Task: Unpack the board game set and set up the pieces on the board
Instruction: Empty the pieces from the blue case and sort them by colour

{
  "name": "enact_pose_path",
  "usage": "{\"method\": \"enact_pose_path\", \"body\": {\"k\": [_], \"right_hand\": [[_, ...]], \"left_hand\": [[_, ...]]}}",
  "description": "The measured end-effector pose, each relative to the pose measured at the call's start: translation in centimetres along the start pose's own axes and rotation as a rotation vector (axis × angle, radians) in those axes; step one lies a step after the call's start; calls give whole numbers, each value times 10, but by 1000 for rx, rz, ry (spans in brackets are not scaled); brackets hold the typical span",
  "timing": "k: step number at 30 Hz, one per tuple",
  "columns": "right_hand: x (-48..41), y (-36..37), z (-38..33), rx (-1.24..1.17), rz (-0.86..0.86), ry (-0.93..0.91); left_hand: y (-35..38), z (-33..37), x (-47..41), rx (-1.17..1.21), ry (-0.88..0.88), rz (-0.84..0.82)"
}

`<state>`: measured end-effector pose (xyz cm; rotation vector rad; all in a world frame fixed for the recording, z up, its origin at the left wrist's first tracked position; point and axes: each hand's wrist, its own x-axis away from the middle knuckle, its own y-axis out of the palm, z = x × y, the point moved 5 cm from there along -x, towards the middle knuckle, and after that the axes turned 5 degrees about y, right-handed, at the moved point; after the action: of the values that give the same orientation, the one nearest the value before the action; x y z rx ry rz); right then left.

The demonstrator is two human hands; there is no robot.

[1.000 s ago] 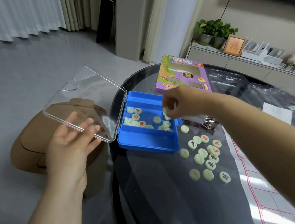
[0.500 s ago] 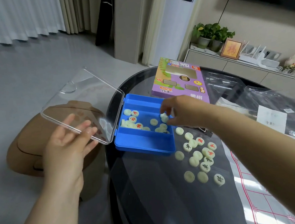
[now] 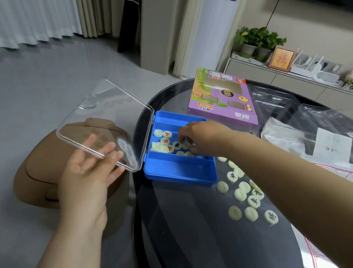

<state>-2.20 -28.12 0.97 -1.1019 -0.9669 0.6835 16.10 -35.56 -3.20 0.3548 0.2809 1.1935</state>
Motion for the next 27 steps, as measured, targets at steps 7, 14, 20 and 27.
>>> {"method": "enact_pose_path", "body": {"k": [7, 14, 20, 27], "right_hand": [[2, -2, -2, -71, 33, 17], [6, -5, 7, -201, 104, 31], [32, -19, 39, -303, 256, 69], [65, 12, 61, -117, -60, 147]], "left_hand": [[2, 1, 1, -1, 0, -1], [2, 1, 1, -18, 12, -3], [3, 1, 1, -44, 32, -4], [3, 1, 2, -49, 28, -10]]}}
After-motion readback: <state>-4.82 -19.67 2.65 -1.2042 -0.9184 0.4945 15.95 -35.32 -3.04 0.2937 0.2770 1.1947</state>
